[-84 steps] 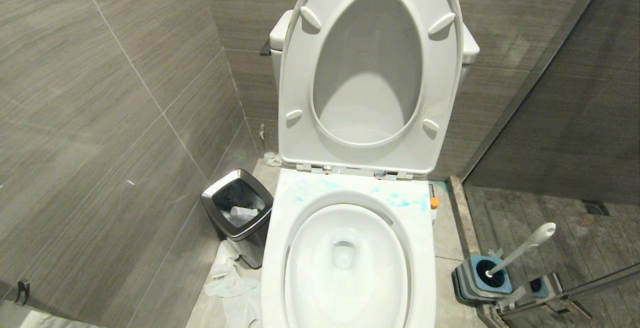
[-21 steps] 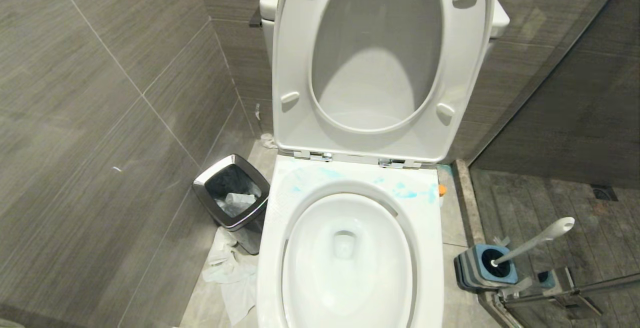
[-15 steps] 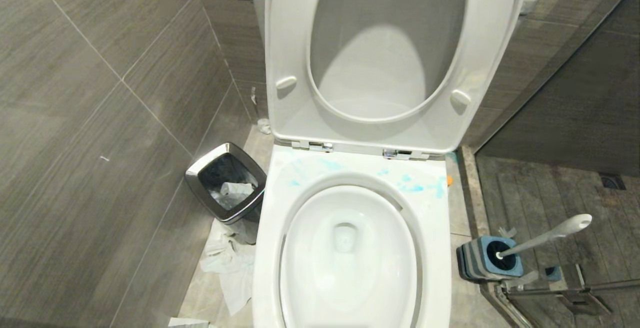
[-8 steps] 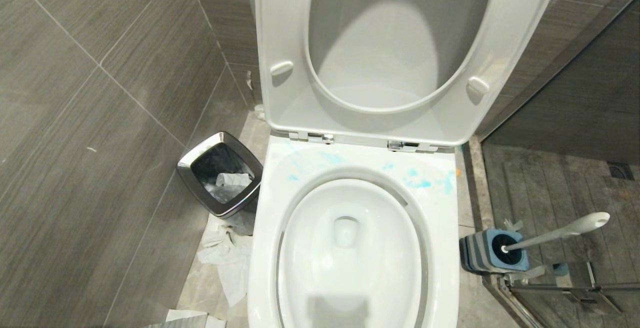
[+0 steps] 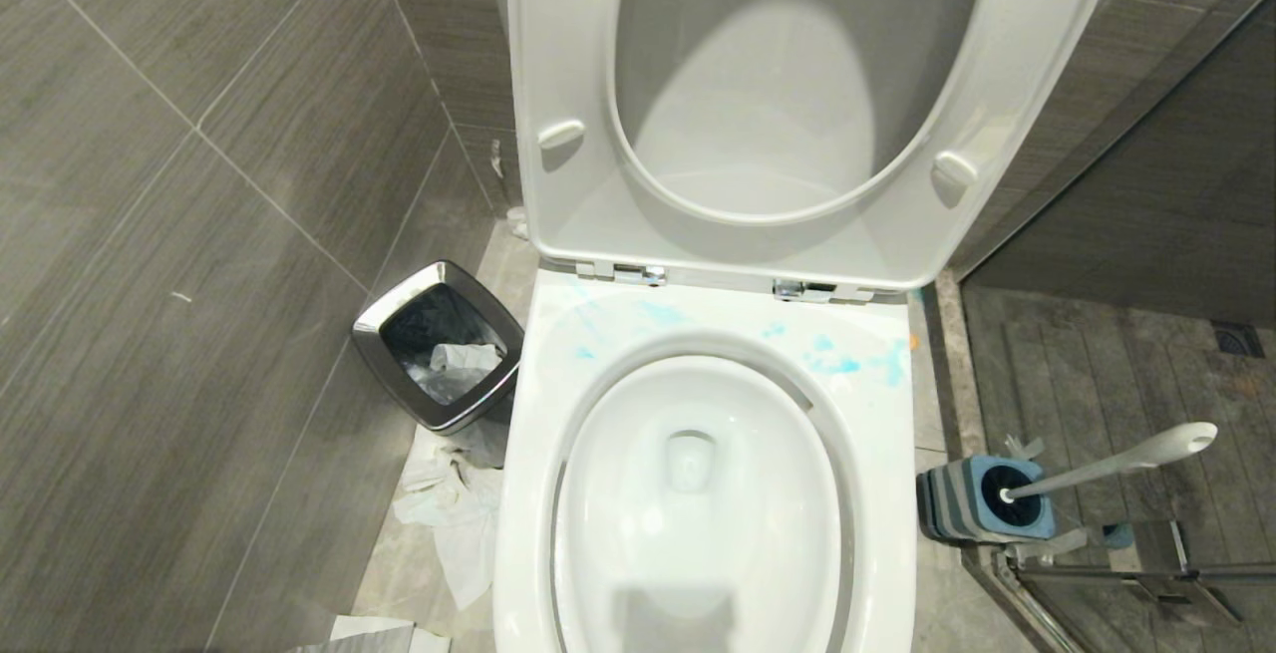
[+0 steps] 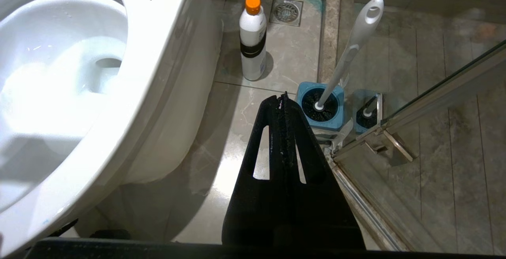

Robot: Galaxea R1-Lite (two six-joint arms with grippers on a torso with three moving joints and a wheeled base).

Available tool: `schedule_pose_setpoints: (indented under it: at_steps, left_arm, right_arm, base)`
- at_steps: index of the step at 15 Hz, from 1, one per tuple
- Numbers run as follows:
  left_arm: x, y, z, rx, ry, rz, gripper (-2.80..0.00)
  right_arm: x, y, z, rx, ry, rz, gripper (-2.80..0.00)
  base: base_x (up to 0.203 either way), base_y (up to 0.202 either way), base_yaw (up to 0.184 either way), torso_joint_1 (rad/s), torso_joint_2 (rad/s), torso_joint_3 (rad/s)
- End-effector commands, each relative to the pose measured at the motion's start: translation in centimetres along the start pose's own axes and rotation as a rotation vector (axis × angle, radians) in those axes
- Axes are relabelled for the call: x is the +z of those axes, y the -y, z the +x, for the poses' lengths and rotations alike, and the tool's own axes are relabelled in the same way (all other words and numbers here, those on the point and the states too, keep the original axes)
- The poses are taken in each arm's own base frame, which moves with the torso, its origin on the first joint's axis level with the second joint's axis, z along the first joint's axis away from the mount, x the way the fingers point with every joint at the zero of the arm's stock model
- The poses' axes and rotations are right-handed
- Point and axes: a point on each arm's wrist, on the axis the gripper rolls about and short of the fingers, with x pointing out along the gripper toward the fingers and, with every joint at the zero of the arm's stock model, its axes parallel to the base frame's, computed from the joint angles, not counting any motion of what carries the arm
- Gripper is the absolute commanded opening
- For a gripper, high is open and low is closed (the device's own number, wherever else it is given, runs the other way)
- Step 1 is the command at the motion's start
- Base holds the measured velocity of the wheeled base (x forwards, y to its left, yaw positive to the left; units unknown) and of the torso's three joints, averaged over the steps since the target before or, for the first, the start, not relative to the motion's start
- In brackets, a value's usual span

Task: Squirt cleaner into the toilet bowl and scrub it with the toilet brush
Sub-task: Pour in the cleaning agent

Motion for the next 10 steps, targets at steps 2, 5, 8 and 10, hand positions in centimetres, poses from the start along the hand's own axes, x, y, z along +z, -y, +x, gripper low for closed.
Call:
schedule_pose_setpoints:
  at_steps: [2, 5, 8, 10]
  left_arm:
    - [-0.04, 0.0, 0.02, 0.002, -0.003, 0.0, -2.8]
    - [-0.04, 0.0, 0.02, 0.001, -0.003, 0.0, -2.8]
    - [-0.04, 0.0, 0.02, 0.001, -0.003, 0.0, -2.8]
    - [-0.04, 0.0, 0.02, 0.0, -0.003, 0.0, -2.8]
  right_arm:
    - [-0.33, 0.02, 0.08, 0.0, -0.011, 0.0, -2.8]
    - [-0.33, 0.02, 0.08, 0.0, -0.011, 0.0, -2.8]
    - [-0.33, 0.02, 0.08, 0.0, -0.011, 0.0, -2.8]
    - [-0.33, 0.02, 0.08, 0.0, -0.011, 0.0, -2.8]
  base:
    - [0.0, 0.0, 0.0, 0.0, 0.0, 0.0]
    - [0.0, 0.0, 0.0, 0.0, 0.0, 0.0]
    - [0.0, 0.0, 0.0, 0.0, 0.0, 0.0]
    - [0.0, 0.0, 0.0, 0.0, 0.0, 0.0]
